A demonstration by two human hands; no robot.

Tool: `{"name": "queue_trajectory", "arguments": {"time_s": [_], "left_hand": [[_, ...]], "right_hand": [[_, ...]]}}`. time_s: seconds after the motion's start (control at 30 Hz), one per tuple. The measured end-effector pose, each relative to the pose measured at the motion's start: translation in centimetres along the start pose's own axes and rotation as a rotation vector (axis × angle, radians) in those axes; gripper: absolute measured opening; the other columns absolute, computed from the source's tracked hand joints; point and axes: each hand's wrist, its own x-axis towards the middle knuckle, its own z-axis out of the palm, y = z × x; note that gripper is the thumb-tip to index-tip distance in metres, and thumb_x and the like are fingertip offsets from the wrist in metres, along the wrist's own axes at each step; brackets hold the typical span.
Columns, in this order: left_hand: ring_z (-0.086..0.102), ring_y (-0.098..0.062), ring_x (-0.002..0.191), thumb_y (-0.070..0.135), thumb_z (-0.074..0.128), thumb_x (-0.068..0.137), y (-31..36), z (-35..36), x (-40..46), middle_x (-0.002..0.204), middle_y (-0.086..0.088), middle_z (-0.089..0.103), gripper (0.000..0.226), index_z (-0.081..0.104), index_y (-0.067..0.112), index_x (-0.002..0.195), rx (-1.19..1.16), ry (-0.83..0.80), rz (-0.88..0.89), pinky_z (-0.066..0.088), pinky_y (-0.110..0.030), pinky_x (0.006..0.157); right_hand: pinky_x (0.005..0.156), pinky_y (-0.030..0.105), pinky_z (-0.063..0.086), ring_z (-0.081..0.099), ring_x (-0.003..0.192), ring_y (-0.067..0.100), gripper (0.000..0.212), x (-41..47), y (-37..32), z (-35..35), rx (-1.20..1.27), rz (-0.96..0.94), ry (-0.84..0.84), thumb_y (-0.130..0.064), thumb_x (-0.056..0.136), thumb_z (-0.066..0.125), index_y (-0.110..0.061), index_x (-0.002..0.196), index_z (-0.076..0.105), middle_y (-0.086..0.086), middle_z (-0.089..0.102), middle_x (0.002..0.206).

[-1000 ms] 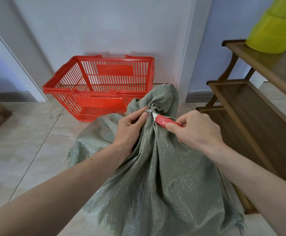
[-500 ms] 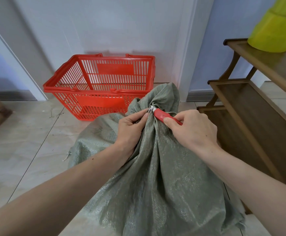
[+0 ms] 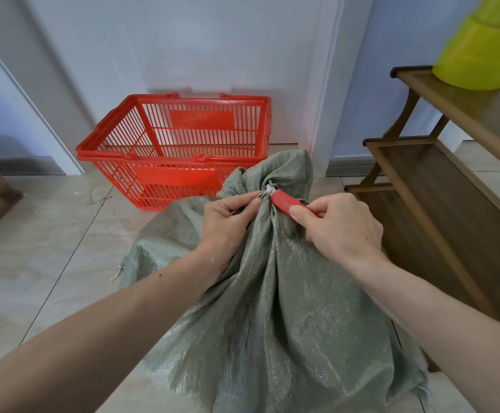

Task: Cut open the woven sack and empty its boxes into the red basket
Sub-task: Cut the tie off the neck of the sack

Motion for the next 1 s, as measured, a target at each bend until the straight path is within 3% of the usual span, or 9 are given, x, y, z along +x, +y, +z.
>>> {"name": "queue_trajectory", "arguments": {"time_s": [0.17, 0.37, 0.63, 0.87, 0.93, 1.0], "left_hand": [[0.074, -0.015, 0.094, 0.007, 0.071, 0.09, 0.5, 0.6, -0.2, 0.097, -0.005, 0.079, 0.012, 0.078, 0.011, 0.098, 0.029, -0.014, 0.024, 0.058, -0.03, 0.088], [0.073, -0.012, 0.089, 0.004, 0.073, 0.087, 0.9, -0.2, 0.4, 0.093, -0.004, 0.079, 0.012, 0.078, 0.009, 0.096, 0.076, 0.013, 0.042, 0.058, -0.031, 0.087], [0.073, -0.023, 0.099, 0.007, 0.076, 0.086, 0.8, -0.5, 0.8, 0.097, -0.009, 0.078, 0.01, 0.08, 0.01, 0.094, 0.122, 0.032, 0.016, 0.055, -0.044, 0.099], [0.072, -0.018, 0.088, 0.007, 0.076, 0.085, 0.2, 0.4, -0.4, 0.09, -0.007, 0.078, 0.008, 0.079, 0.013, 0.09, 0.099, 0.023, -0.072, 0.058, -0.038, 0.091], [0.072, -0.019, 0.085, 0.009, 0.078, 0.083, 0.0, -1.3, 0.0, 0.088, -0.01, 0.079, 0.007, 0.08, 0.012, 0.089, 0.153, 0.065, -0.123, 0.058, -0.04, 0.09], [0.072, -0.021, 0.086, 0.011, 0.081, 0.08, -1.0, -3.3, 0.0, 0.087, -0.01, 0.078, 0.009, 0.081, 0.011, 0.089, 0.23, 0.164, -0.182, 0.059, -0.044, 0.092]], "right_hand": [[0.051, 0.02, 0.038, 0.06, 0.062, 0.004, 0.037, -0.1, -0.5, -0.3, -0.001, 0.008, 0.032, -0.057, 0.091, 0.058, -0.028, 0.077, 0.076, -0.012, 0.066, 0.063], [0.052, 0.019, 0.042, 0.062, 0.063, 0.006, 0.032, -0.6, -0.2, -0.6, 0.02, -0.003, 0.016, -0.056, 0.09, 0.06, -0.029, 0.078, 0.073, -0.012, 0.067, 0.065], [0.051, 0.019, 0.036, 0.061, 0.064, 0.004, 0.033, -0.6, -0.3, -0.4, -0.008, 0.024, 0.029, -0.056, 0.089, 0.061, -0.029, 0.08, 0.077, -0.012, 0.067, 0.063], [0.051, 0.02, 0.037, 0.064, 0.067, 0.008, 0.039, -0.8, -0.5, 0.2, -0.032, 0.036, -0.025, -0.059, 0.087, 0.061, -0.026, 0.074, 0.077, -0.01, 0.069, 0.065], [0.055, 0.028, 0.05, 0.067, 0.065, 0.017, 0.045, -0.4, -0.2, -1.2, 0.053, 0.072, 0.004, -0.062, 0.086, 0.061, -0.021, 0.074, 0.076, -0.003, 0.07, 0.065], [0.069, 0.044, 0.059, 0.068, 0.06, 0.023, 0.054, 1.8, 0.6, -4.8, 0.339, 0.208, 0.222, -0.069, 0.081, 0.063, -0.016, 0.072, 0.071, 0.003, 0.07, 0.066]]}}
